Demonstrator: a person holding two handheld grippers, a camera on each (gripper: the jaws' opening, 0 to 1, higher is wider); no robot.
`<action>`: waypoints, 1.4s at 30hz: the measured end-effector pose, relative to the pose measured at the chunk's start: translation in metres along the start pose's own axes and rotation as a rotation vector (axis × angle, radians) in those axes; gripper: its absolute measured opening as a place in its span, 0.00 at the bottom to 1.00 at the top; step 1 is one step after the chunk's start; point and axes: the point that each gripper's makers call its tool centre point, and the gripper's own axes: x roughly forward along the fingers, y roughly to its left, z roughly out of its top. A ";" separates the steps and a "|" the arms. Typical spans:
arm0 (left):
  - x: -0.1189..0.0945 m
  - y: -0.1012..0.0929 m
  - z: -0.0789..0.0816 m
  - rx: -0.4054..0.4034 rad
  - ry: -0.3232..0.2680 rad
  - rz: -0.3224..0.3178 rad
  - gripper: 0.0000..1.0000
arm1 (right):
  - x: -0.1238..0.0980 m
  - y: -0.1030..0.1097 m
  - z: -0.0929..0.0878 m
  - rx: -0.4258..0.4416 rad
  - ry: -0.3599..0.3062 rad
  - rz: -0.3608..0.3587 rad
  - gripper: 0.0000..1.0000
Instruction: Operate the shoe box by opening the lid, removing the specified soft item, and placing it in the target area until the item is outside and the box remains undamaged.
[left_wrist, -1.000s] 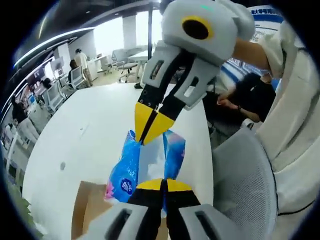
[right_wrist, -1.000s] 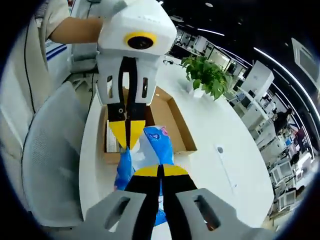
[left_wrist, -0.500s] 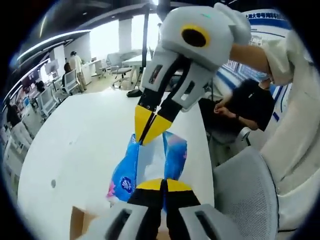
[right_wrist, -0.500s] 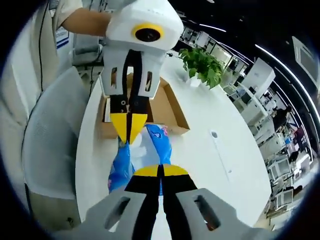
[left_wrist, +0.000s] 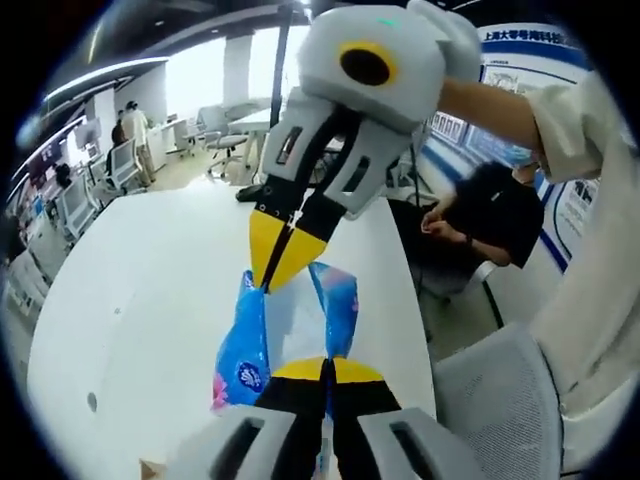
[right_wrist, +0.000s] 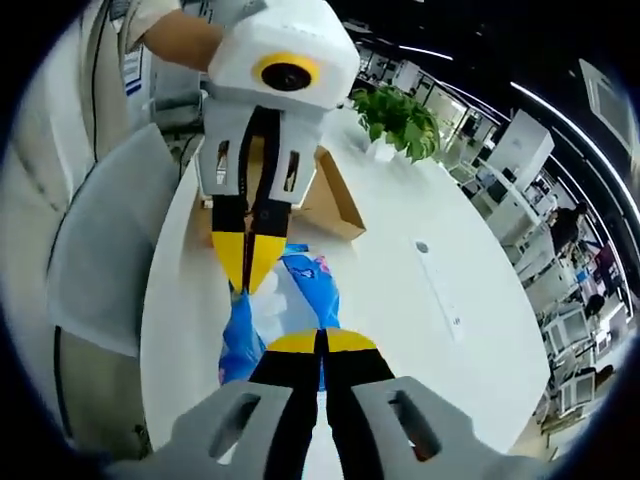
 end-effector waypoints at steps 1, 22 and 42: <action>0.002 0.001 0.002 0.000 0.002 -0.005 0.00 | -0.001 -0.002 -0.003 0.001 -0.001 0.004 0.00; 0.071 0.024 0.032 0.017 0.041 -0.090 0.00 | -0.004 -0.034 -0.068 0.069 0.043 0.025 0.00; 0.128 0.023 0.011 0.000 0.097 -0.149 0.00 | 0.026 -0.020 -0.130 0.083 0.131 0.075 0.00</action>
